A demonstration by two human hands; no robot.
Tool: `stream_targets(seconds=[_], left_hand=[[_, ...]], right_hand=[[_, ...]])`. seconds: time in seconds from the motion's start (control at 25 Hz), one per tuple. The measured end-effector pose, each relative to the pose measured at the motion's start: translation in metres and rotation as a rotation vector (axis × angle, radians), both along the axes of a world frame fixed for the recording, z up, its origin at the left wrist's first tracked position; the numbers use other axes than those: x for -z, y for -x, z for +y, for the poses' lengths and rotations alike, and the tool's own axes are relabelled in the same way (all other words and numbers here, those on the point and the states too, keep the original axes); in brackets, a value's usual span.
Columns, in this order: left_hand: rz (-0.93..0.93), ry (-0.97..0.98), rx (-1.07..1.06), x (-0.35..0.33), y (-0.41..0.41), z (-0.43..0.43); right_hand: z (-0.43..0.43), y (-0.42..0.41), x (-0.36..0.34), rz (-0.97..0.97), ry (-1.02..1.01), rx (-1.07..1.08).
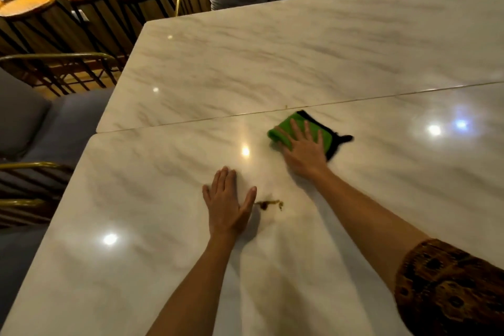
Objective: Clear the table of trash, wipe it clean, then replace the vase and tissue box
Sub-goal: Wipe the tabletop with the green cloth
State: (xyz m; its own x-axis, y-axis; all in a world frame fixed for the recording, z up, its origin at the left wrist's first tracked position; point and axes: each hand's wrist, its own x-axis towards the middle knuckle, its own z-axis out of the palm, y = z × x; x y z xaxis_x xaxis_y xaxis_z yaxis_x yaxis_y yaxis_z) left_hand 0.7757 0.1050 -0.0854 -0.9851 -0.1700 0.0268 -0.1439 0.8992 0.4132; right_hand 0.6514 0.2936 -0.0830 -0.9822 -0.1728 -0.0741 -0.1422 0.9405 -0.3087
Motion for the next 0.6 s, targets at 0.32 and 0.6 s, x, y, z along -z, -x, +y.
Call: stream_targets(seconds=[0.32,0.6], left_hand=[[0.002,0.088,0.278,0.006,-0.118,-0.110],[-0.052,0.170,0.115,0.015,-0.167,-0.153]], right_hand=[[-0.047,-0.131,0.001,-0.050,-0.027,0.547],[-0.227,-0.214,-0.002,-0.081,-0.054,-0.020]])
